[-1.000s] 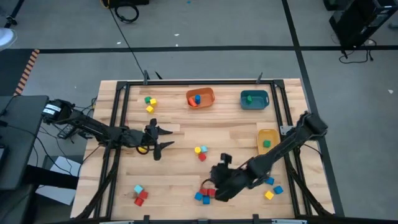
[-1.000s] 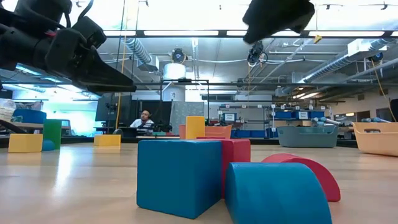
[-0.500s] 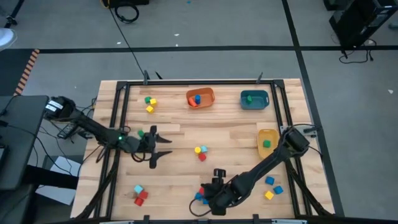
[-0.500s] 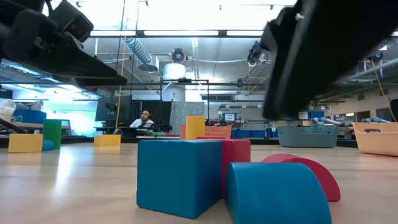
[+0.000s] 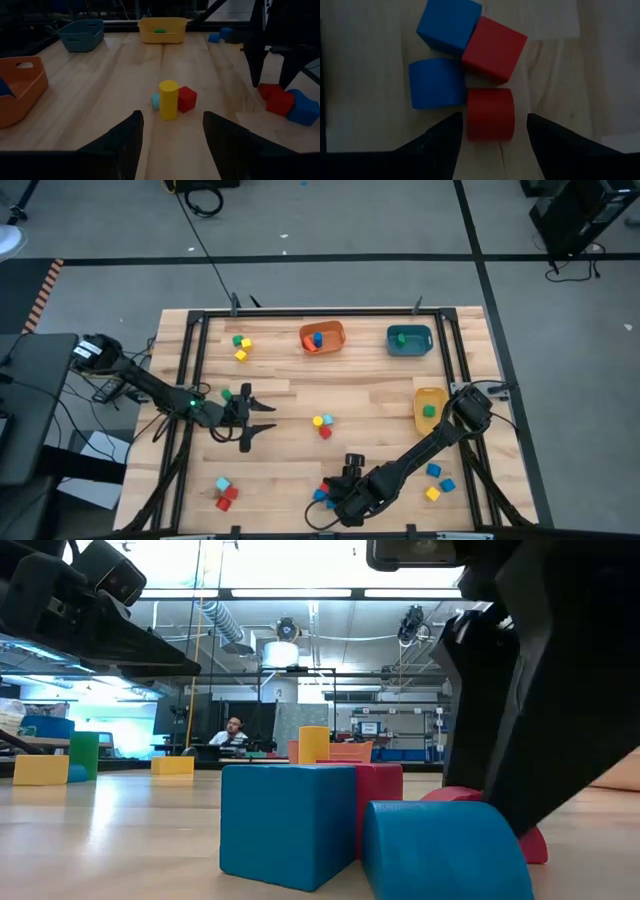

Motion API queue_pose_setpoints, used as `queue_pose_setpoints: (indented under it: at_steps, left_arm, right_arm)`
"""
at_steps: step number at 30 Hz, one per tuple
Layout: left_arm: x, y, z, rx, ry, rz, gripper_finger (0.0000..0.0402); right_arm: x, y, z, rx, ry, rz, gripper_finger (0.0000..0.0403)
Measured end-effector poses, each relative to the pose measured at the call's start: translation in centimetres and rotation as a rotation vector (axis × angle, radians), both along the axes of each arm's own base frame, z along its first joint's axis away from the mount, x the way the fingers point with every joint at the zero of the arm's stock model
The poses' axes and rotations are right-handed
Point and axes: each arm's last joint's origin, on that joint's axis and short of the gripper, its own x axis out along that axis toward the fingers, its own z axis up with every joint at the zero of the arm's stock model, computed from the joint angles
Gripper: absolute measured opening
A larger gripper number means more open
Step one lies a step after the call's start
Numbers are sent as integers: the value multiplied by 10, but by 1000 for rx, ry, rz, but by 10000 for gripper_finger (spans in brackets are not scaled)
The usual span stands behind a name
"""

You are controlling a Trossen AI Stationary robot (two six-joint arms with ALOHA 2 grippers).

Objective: Sort blocks by size
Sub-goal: Put the red half circle block into the blue bin

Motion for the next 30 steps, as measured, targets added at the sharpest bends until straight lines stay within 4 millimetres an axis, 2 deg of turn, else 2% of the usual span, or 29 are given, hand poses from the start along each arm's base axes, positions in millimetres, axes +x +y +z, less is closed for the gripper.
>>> queue_pose_setpoints:
  at_steps: [5,12,22,26,30]
  left_arm:
    - [0,0,0,-2,0,0,214]
    - [0,0,0,-4,0,-4,214]
    - [0,-1,0,-14,2,-25,214]
    - [0,-1,0,-63,-5,-17,213]
    - [0,-1,0,-71,-4,-23,213]
  right_arm:
    - [0,-3,-1,0,11,-11,219]
    - [-2,-4,-8,10,5,-18,148]
    - [-7,-9,-6,-35,33,-57,144]
    - [-18,-22,11,-109,74,-145,144]
    - [-32,-39,43,-229,45,-224,144]
